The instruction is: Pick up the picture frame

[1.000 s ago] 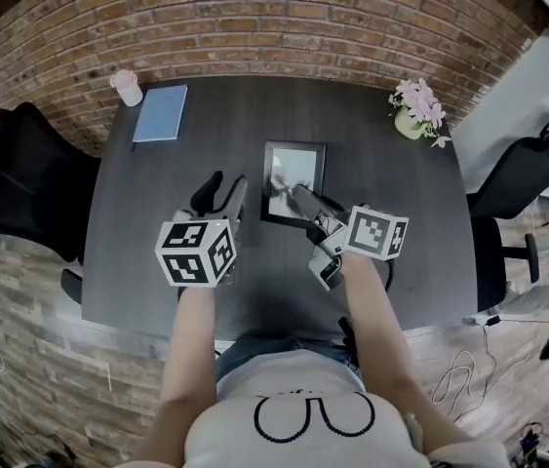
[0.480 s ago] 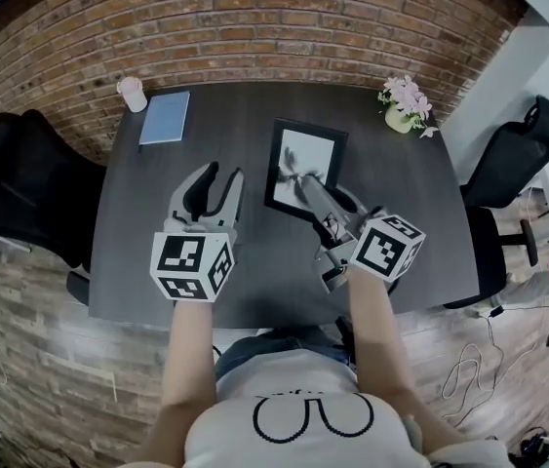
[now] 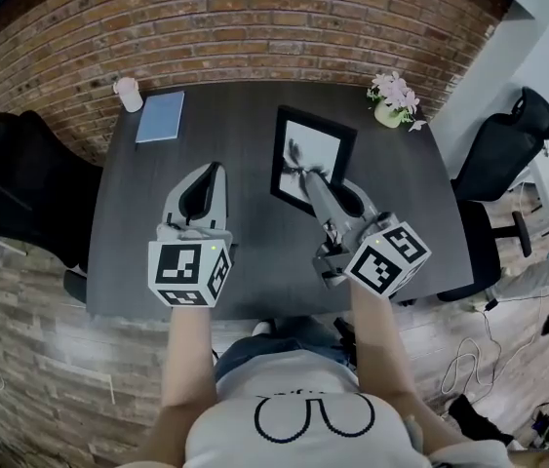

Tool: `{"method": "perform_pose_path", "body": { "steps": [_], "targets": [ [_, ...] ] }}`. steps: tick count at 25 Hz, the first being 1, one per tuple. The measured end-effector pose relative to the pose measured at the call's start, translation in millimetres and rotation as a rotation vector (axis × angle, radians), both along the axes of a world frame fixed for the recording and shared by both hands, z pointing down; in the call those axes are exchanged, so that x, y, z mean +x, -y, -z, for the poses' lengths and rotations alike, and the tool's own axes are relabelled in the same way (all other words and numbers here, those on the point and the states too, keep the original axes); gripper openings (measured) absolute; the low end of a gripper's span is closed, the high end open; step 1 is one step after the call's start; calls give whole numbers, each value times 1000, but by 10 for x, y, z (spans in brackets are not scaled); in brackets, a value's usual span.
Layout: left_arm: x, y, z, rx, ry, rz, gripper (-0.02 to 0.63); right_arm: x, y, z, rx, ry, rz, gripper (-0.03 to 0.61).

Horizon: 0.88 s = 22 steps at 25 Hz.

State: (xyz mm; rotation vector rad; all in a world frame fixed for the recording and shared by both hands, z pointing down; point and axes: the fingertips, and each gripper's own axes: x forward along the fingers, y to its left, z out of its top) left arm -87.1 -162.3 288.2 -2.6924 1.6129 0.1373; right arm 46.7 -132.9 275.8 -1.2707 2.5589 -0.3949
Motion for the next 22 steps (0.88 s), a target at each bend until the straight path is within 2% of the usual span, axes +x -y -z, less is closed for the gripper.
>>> {"method": "perform_pose_path", "body": {
  "steps": [10,17,22],
  "targets": [
    [98,-143,453,109,26,44,-2,139,-175,455,246,-267,-112,14],
    [203,-277,621,172,75,69,-2,296,-255,578,316,-380,-188,14],
    [220,-345,672,195,88,91,-3,425,-256,541,298,-447,-265,14]
  ]
}}
